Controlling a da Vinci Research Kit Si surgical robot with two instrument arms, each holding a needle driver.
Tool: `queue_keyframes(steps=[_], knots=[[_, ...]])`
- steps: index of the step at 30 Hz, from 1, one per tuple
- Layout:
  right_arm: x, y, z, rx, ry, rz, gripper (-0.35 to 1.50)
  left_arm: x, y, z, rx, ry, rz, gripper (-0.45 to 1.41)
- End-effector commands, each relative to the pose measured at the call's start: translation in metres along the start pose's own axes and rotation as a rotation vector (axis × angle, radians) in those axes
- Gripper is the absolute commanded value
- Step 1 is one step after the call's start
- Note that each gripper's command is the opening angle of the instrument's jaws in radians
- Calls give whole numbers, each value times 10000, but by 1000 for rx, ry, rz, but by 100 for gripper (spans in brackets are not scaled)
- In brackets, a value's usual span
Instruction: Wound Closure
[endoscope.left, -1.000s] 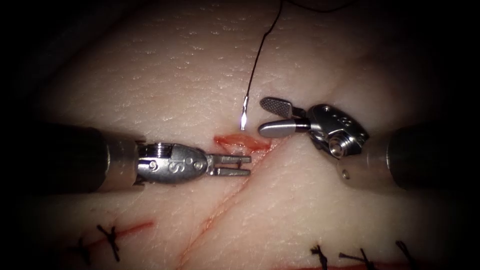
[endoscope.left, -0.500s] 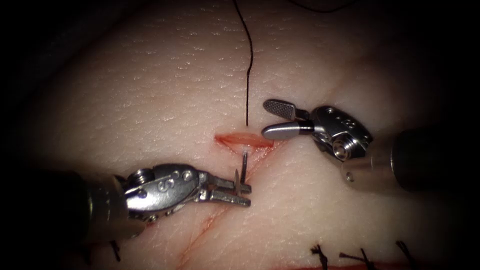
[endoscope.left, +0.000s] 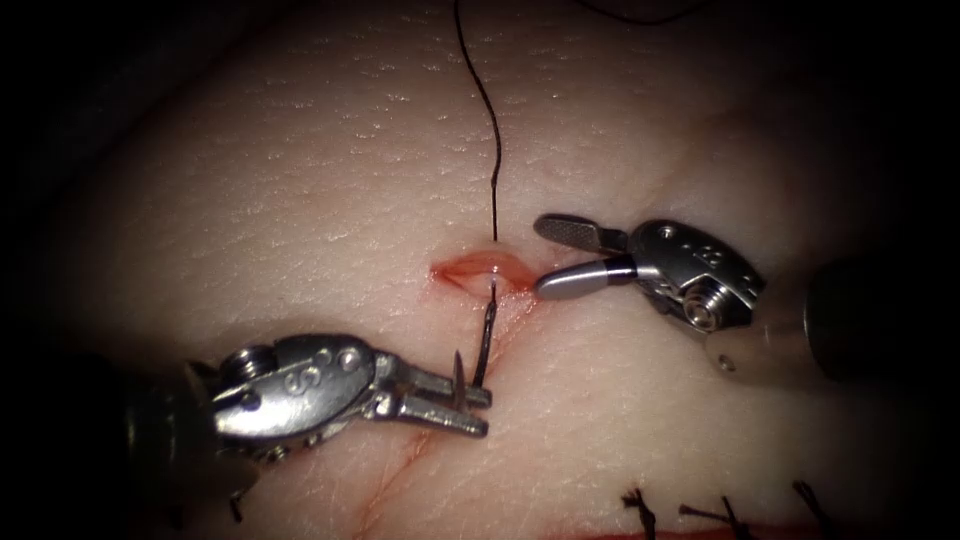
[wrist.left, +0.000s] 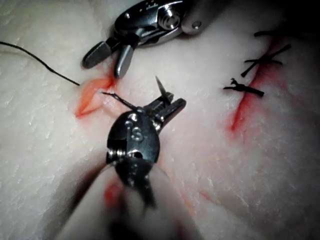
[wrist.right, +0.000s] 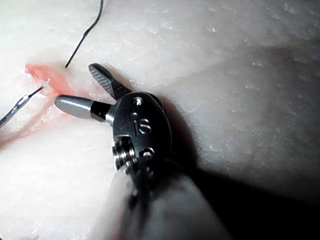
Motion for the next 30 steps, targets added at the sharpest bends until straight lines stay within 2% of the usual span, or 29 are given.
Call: queue_keyframes(steps=[1,5,11,20,27,30], knots=[[-9,-3,4,-3,2,3,63,-2,-3,5,12,2,27,-45],[-8,-6,-2,-11,3,6,88,15,-6,-1,61,2,109,-45],[-5,-15,-4,-7,3,15,106,42,-18,-10,155,-14,242,-45],[7,-22,-4,-6,5,39,108,60,-45,-19,282,-70,400,-45],[9,-25,-4,-5,4,96,104,60,-56,-22,330,-101,452,-45],[12,-26,-5,-16,11,165,99,60,-56,-22,341,-115,487,-45]])
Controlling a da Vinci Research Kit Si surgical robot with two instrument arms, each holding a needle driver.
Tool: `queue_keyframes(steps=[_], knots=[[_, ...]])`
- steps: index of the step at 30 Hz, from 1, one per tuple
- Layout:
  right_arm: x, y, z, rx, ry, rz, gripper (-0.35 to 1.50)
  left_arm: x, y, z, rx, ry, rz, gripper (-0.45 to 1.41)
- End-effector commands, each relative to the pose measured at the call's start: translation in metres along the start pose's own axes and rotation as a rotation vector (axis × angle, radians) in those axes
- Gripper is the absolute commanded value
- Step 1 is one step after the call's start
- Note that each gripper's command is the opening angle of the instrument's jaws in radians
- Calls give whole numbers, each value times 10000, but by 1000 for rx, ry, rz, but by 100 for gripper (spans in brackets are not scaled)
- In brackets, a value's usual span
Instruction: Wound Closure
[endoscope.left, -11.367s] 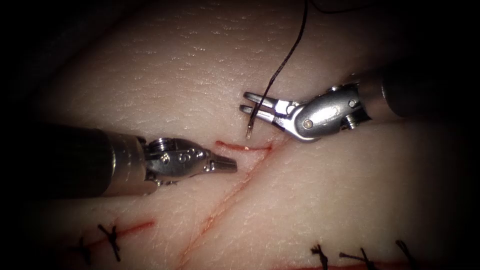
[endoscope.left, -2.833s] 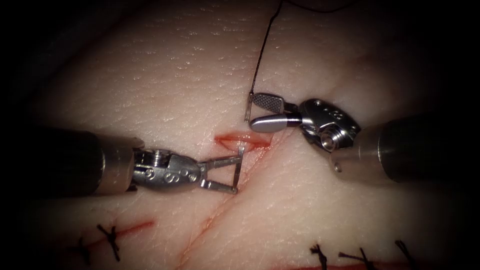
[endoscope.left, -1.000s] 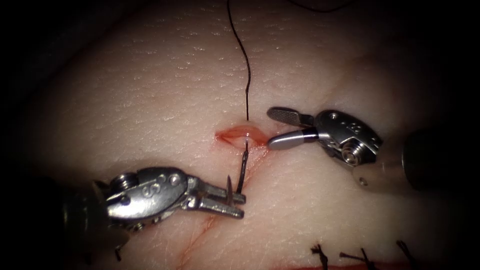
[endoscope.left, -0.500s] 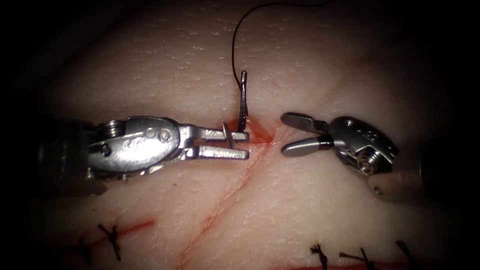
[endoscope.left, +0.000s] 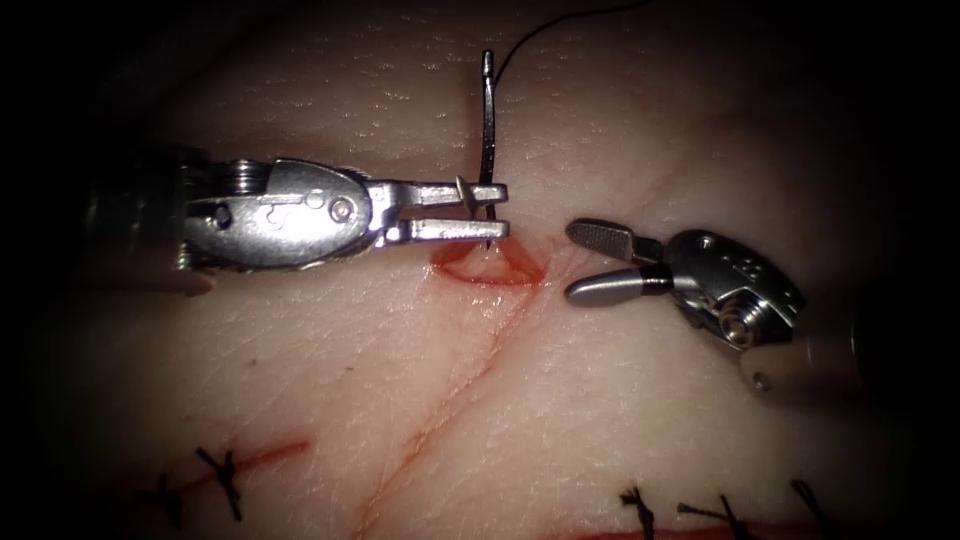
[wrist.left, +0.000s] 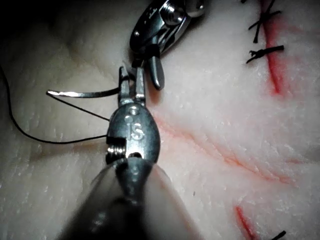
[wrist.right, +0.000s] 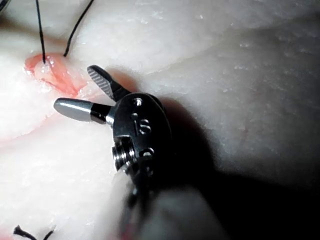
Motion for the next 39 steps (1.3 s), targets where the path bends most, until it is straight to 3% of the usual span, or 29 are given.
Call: queue_keyframes(steps=[1,7,21,23,27,31,39], knots=[[-4,-1,8,-4,9,28,99,-4,1,7,4,-4,14,-45],[12,-7,7,-6,25,182,113,-8,9,14,23,-23,95,-45],[48,-31,3,3,24,303,126,-35,57,43,21,-48,162,-45],[49,-35,2,11,23,336,123,-37,60,45,20,-56,183,-45],[47,-41,4,37,4,389,96,-39,63,47,16,-63,227,-45],[46,-43,6,24,-24,446,99,-40,64,48,22,-79,252,-45],[46,-44,8,7,-53,474,89,-40,67,50,27,-86,289,-45]])
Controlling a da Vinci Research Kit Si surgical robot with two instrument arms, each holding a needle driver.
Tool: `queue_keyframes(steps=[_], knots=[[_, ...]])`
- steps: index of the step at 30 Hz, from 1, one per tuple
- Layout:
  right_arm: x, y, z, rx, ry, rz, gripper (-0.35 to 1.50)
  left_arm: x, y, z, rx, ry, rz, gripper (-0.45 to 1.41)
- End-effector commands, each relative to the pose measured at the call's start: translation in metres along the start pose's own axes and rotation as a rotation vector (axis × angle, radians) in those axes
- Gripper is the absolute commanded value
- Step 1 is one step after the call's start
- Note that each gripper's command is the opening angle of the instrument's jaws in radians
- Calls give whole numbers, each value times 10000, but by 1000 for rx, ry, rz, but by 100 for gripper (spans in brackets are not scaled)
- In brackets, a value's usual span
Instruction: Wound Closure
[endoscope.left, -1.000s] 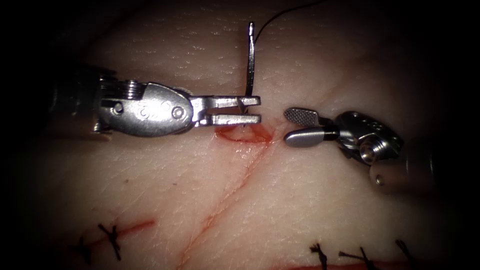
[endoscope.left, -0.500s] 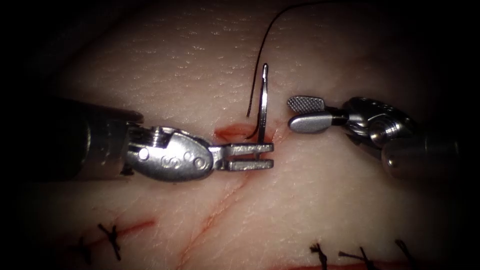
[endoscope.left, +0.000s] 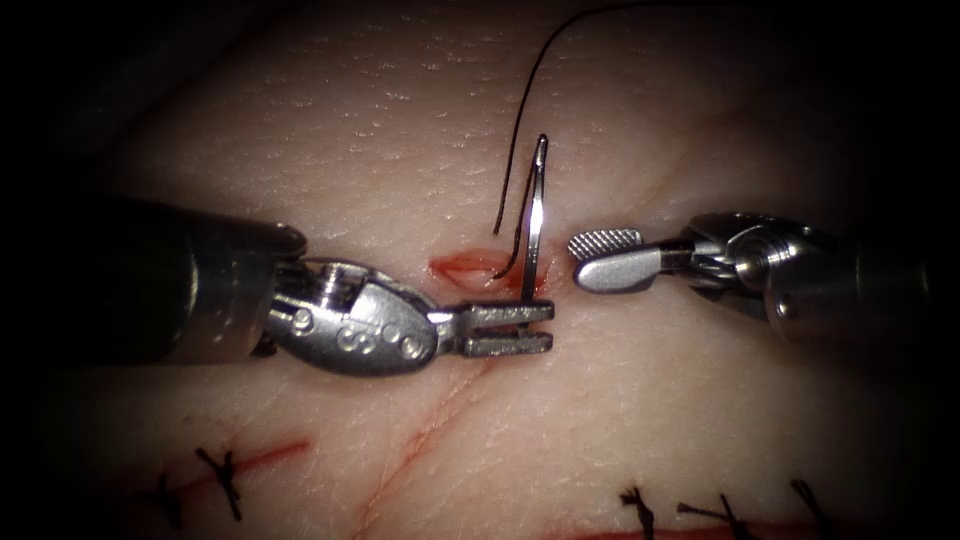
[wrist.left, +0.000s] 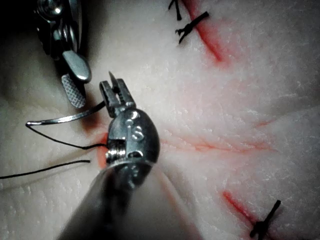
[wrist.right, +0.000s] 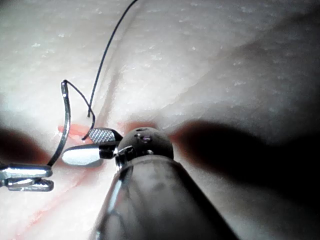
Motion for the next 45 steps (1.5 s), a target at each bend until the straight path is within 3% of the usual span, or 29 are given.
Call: queue_keyframes(steps=[1,15,22,29,31,32,33,42,45], knots=[[-6,4,10,2,-1,-1,89,-3,3,8,0,1,0,-45],[0,4,34,-42,11,27,88,1,11,11,-8,-19,38,-45],[0,2,43,-56,10,33,61,1,11,11,-8,-19,37,-45],[0,3,54,-64,21,39,54,3,12,12,-7,-21,36,-45],[0,3,55,-67,24,39,29,3,12,12,-7,-21,36,-45],[0,3,54,-71,24,39,-20,3,12,12,-7,-21,36,-45],[0,3,53,-86,25,45,-35,3,12,12,-7,-21,36,-45],[1,6,48,-175,71,119,-35,4,10,13,-4,-24,34,-45],[2,6,48,-175,74,120,-35,4,10,13,-4,-28,-14,54]])
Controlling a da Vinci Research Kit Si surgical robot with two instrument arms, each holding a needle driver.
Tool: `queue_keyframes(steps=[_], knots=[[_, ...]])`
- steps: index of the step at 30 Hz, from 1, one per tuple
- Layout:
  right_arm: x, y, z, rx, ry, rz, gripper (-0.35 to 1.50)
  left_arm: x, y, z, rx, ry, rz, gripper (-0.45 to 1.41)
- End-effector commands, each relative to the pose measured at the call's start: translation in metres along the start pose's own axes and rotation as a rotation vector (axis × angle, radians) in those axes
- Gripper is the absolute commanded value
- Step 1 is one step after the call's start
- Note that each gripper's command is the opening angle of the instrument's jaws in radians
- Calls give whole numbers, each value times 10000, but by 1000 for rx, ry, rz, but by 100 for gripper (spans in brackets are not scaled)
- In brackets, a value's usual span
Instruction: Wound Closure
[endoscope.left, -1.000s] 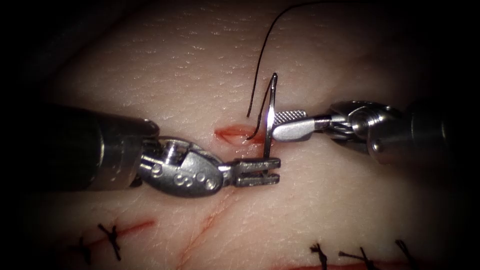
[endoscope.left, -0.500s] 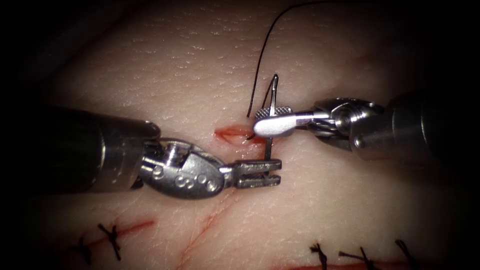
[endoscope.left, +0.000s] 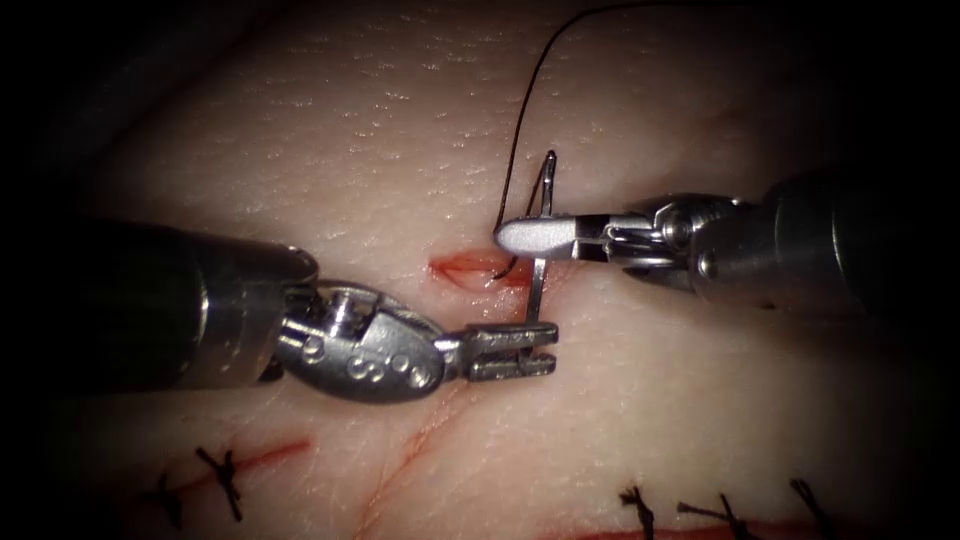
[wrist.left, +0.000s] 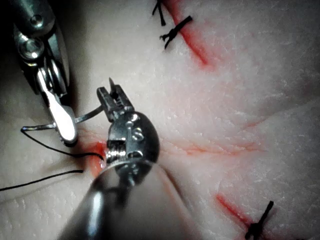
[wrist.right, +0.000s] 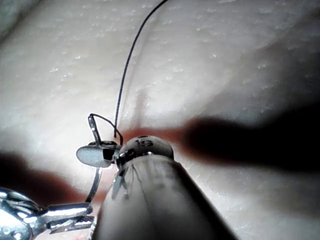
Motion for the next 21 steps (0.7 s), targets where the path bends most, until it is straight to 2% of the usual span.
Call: queue_keyframes(steps=[1,2,3,4,6,8,11,12,16,18,21], knots=[[-5,3,8,13,6,7,-35,-3,4,7,-6,2,-58,76],[-5,4,8,19,8,2,-35,-3,4,7,-6,2,-94,84],[-3,5,7,31,23,-38,-35,-2,5,6,-7,2,-159,106],[-1,5,7,36,31,-66,-35,-1,5,5,-7,3,-189,109],[2,7,7,47,51,-110,-35,1,6,3,-11,2,-219,111],[7,9,7,64,80,-152,-35,2,7,-1,-23,0,-266,104],[13,12,7,68,106,-225,-35,-1,9,-8,-105,39,-344,99],[14,12,7,68,113,-248,-35,-3,8,-12,-160,68,-393,88],[11,11,8,86,125,-325,-35,-18,2,-22,-342,106,-549,10],[9,10,8,100,127,-367,-35,-26,-2,-26,-367,97,-581,-11],[7,10,8,118,131,-457,-35,-38,-11,-28,-359,71,-615,-37]])
